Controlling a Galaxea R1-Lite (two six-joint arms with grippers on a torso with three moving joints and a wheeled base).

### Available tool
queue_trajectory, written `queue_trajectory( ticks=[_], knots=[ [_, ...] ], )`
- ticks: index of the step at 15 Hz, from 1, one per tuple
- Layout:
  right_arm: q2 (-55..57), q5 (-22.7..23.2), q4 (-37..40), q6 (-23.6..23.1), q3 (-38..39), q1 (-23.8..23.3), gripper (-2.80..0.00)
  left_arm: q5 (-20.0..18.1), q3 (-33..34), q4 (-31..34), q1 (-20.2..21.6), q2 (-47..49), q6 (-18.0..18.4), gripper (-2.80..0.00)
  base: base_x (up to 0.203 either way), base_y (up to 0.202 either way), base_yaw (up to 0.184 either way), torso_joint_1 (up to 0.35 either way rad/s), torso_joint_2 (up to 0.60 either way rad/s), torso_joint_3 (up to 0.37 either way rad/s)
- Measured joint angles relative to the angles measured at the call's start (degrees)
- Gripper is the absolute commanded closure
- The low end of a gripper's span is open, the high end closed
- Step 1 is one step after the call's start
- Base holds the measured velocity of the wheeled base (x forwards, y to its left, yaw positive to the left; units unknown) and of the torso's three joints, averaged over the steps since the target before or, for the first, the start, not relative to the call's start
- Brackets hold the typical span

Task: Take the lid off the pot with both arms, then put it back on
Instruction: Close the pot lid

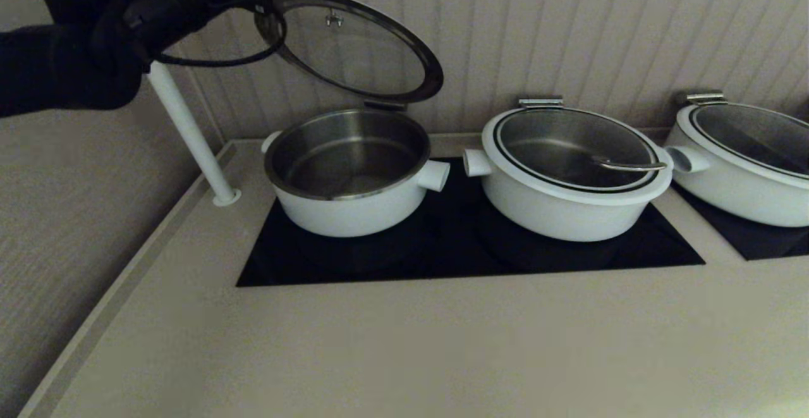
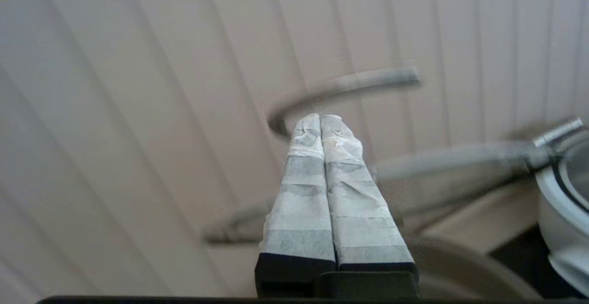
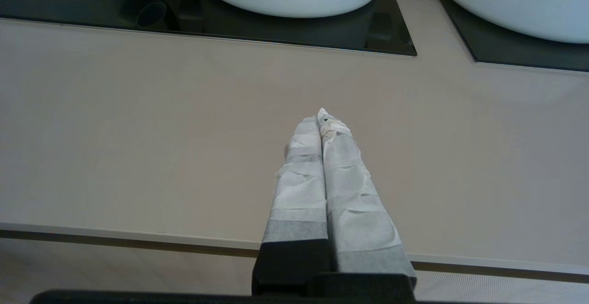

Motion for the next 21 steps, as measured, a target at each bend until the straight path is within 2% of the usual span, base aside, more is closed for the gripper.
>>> queue_trajectory(
  ticks=[2,7,21],
  knots=[
    [0.0,0.0,0.0,0.0,0.0,0.0,0.00,-0.6,-5.8,5.5,0.0,2.6,0.1,0.00,0.000,0.000,0.000,0.000,0.00,0.000],
    [0.0,0.0,0.0,0.0,0.0,0.0,0.00,-1.3,-7.5,10.5,0.1,5.7,0.1,0.00,0.000,0.000,0.000,0.000,0.00,0.000],
    [0.0,0.0,0.0,0.0,0.0,0.0,0.00,-2.5,-7.7,7.5,0.1,8.1,0.0,0.00,0.000,0.000,0.000,0.000,0.00,0.000]
  ],
)
